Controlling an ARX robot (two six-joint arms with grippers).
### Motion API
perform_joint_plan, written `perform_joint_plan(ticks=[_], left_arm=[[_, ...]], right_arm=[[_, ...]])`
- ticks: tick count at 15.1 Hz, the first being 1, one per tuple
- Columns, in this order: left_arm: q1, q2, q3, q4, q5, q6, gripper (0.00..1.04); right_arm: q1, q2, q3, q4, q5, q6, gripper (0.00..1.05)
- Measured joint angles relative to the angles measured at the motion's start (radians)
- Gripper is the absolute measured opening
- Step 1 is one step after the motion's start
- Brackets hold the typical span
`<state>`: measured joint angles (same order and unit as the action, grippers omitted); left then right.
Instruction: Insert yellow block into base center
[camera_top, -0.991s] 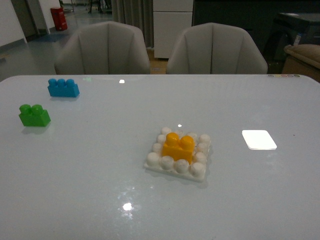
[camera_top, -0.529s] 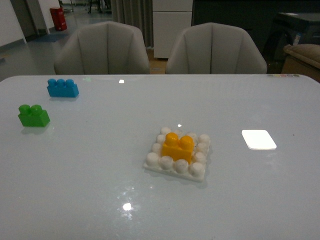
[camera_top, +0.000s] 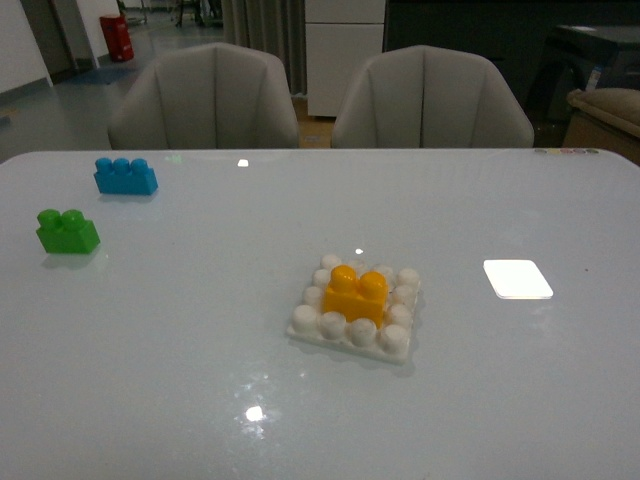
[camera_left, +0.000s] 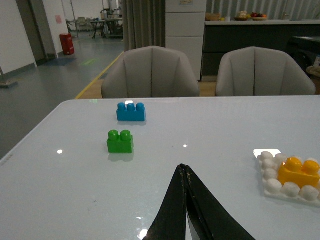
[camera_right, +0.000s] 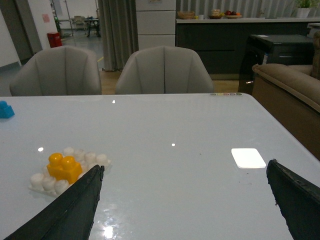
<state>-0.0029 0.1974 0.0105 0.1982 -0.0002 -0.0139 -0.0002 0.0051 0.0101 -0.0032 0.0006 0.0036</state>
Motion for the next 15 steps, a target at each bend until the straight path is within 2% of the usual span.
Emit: perform_joint_plan(ticks=[2, 4, 9, 11, 15], left_arm=[[0.0, -0.022, 0.0, -0.022, 0.0, 0.0, 0.02], [0.0, -0.171, 0.001, -0.213, 0.0, 0.0, 0.02], [0.0, -0.188, 0.001, -0.203, 0.0, 0.0, 0.02], [0.0, -0.188, 0.001, -0.202, 0.0, 0.0, 0.17], [0.0, -0.188, 0.001, -0.201, 0.0, 0.0, 0.61]], right_arm=[[0.0, 0.0, 0.0, 0.0, 0.0, 0.0, 0.98], [0.0, 0.0, 0.0, 0.0, 0.0, 0.0, 0.98], [0.0, 0.0, 0.0, 0.0, 0.0, 0.0, 0.98], [0.0, 0.0, 0.0, 0.0, 0.0, 0.0, 0.98], [0.0, 0.0, 0.0, 0.0, 0.0, 0.0, 0.98]])
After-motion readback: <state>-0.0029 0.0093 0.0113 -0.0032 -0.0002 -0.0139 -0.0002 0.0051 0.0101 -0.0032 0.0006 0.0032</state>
